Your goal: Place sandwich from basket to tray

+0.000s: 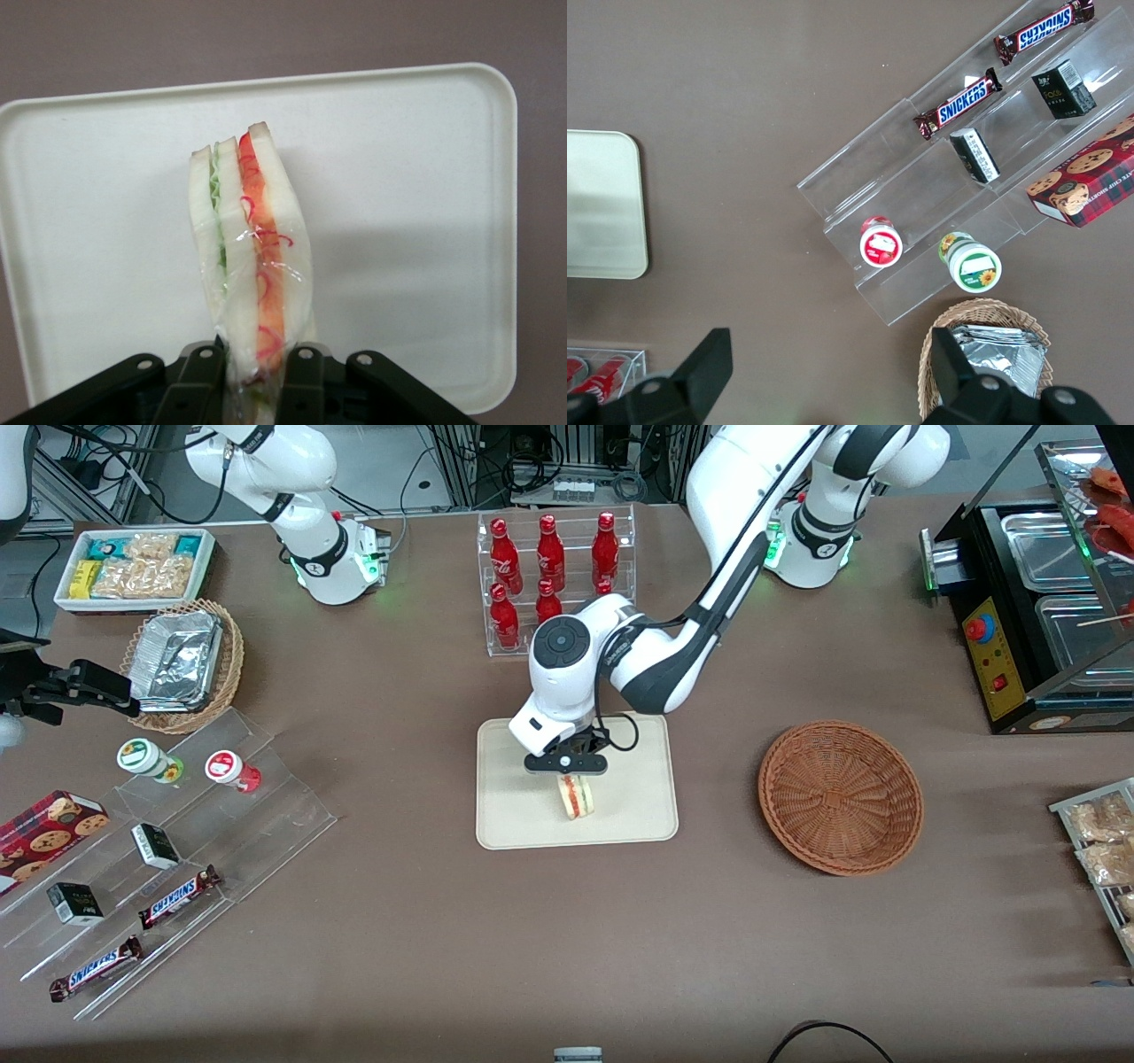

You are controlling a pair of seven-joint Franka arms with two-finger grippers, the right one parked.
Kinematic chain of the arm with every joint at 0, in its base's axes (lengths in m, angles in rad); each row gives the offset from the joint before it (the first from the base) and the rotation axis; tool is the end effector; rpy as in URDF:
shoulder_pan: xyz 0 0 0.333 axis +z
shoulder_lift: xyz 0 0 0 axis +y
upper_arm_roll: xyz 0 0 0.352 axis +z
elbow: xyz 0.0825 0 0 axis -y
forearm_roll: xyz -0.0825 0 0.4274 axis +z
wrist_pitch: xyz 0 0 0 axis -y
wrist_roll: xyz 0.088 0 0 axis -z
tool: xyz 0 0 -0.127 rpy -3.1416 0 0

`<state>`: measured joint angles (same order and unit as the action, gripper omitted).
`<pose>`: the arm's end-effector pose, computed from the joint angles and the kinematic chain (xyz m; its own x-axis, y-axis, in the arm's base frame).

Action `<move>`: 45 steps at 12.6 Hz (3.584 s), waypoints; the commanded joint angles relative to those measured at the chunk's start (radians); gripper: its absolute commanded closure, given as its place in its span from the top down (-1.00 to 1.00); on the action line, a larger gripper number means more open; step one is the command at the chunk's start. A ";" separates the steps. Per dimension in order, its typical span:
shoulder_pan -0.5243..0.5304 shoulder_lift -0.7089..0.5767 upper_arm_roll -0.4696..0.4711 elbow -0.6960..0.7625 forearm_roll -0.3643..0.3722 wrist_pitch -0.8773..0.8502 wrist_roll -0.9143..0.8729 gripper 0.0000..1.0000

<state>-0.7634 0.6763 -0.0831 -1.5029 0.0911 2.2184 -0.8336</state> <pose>0.5248 -0.5712 0.2572 0.9979 -0.0466 0.0449 -0.0474 -0.9988 0.0154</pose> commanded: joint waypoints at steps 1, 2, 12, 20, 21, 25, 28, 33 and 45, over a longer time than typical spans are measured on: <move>-0.034 0.022 0.014 -0.019 0.038 0.044 0.005 -1.00; -0.036 0.034 0.014 -0.017 0.045 0.046 0.005 -1.00; -0.030 -0.052 0.022 -0.010 0.030 -0.078 -0.018 1.00; 0.186 -0.314 0.022 -0.003 0.001 -0.354 -0.062 1.00; 0.214 -0.346 0.022 -0.005 0.001 -0.387 -0.059 1.00; 0.370 -0.443 0.023 0.000 -0.011 -0.544 0.079 1.00; 0.495 -0.477 0.023 0.003 -0.008 -0.663 0.218 1.00; 0.653 -0.540 0.023 -0.007 -0.016 -0.706 0.434 1.00; 0.690 -0.796 0.083 -0.234 -0.059 -0.700 0.680 1.00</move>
<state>-0.0585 -0.1010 -0.0051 -1.7126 0.0426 1.4971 -0.1688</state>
